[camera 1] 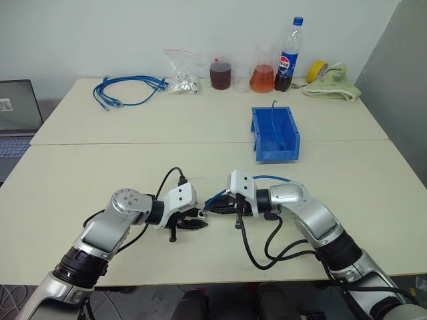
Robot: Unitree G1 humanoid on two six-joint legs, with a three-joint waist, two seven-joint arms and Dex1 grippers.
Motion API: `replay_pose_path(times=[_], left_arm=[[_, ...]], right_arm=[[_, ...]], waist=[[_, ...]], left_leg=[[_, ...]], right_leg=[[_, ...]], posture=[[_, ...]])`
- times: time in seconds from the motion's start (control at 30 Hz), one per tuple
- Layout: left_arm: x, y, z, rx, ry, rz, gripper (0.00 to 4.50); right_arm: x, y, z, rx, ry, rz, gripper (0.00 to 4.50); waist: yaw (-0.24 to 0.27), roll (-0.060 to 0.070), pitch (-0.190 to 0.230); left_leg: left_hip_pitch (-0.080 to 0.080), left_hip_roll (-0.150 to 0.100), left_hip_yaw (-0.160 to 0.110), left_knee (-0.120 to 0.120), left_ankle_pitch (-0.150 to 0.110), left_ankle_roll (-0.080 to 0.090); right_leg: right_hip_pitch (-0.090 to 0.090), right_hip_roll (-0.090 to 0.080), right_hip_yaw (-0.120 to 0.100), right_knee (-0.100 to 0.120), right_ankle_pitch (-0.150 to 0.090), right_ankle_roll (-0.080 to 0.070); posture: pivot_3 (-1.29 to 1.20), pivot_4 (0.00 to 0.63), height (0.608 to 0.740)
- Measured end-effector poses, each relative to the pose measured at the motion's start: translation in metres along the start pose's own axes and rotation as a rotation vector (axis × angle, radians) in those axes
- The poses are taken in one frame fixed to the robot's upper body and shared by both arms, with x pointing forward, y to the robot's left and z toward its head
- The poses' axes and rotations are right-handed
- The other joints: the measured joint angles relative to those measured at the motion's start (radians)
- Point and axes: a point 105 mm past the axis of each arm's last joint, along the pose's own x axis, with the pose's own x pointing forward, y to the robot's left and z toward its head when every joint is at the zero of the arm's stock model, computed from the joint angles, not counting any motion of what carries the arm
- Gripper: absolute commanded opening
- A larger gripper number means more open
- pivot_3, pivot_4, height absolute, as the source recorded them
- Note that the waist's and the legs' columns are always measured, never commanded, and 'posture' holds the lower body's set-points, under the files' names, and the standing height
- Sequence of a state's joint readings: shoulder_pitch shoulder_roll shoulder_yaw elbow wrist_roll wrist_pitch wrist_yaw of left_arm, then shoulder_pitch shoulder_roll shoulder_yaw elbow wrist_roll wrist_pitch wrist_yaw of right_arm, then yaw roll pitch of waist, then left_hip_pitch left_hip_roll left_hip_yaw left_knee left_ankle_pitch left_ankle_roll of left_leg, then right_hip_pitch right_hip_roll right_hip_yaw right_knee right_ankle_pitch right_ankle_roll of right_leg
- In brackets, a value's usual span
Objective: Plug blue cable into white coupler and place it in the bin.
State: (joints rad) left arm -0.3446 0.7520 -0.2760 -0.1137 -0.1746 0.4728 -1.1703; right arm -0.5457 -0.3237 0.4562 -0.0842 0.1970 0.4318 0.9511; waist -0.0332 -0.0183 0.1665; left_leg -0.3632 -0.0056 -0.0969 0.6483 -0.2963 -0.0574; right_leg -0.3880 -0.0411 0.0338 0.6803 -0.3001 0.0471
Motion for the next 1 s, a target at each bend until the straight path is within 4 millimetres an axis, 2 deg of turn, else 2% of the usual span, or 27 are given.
replay_pose_path(times=[1.0], left_arm=[[0.0037,0.0044,0.0007,-0.022,-0.002,0.025,0.92]], right_arm=[[0.0082,0.0051,0.0042,-0.032,0.084,0.002,0.09]], waist=[[0.001,0.003,-0.002]], left_leg=[[0.002,0.000,-0.003,0.002,0.000,0.000]], right_leg=[[0.003,0.000,-0.002,0.002,0.000,0.000]], posture=[[0.00,0.150,0.740]])
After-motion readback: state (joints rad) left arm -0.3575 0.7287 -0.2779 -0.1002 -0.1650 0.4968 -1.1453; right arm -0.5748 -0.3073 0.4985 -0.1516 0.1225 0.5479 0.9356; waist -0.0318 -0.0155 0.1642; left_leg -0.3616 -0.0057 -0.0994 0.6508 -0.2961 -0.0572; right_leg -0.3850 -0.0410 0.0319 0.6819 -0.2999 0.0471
